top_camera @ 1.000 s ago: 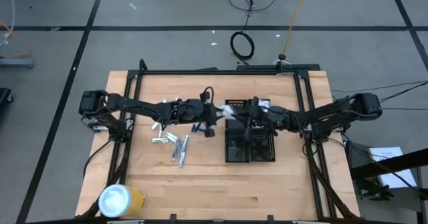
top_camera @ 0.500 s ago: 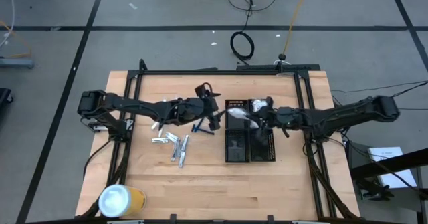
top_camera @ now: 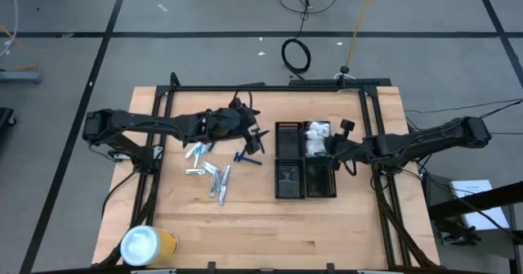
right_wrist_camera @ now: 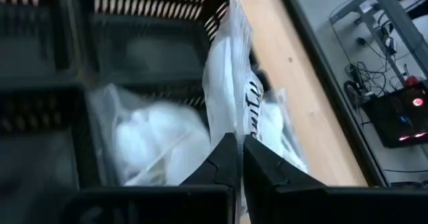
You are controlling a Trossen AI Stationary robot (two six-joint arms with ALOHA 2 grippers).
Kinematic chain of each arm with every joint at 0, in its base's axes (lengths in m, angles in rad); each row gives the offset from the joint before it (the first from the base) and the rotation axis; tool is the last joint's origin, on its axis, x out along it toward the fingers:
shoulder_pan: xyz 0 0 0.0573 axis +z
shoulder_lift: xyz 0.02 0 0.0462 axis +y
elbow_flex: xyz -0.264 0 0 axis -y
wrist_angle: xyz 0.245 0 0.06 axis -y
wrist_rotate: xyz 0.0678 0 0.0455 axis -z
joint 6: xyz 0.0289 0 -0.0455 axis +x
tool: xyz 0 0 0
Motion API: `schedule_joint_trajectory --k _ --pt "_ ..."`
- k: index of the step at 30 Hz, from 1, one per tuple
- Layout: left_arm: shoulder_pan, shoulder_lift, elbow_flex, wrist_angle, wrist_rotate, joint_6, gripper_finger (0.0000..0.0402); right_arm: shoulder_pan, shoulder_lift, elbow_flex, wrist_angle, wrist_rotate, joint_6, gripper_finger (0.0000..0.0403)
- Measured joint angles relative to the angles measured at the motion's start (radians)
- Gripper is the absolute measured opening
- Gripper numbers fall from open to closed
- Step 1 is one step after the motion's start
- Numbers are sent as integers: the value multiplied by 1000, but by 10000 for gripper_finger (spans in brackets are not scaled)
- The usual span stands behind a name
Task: Pick & Place Travel size toiletries
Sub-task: Put the cotton pack into the top right black basket, then put the razor into the top left black basket
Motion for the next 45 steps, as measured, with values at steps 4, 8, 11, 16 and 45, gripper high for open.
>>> schedule_joint_trajectory --k 4,8,11,16,45 --pt "37 0 -12 -31 0 -59 315 15 28 0 -88 -14 19 0" --pt "58 1 -28 -36 0 -102 304 17 57 0 -107 -97 63 4" --pt "67 1 -28 -34 1 -108 301 17 77 0 -110 -121 88 15" --pt "67 1 -28 -36 2 -107 309 17 73 0 -101 -135 109 47" --pt "111 180 -28 -469 33 -195 301 17 -175 0 584 -139 -146 239"
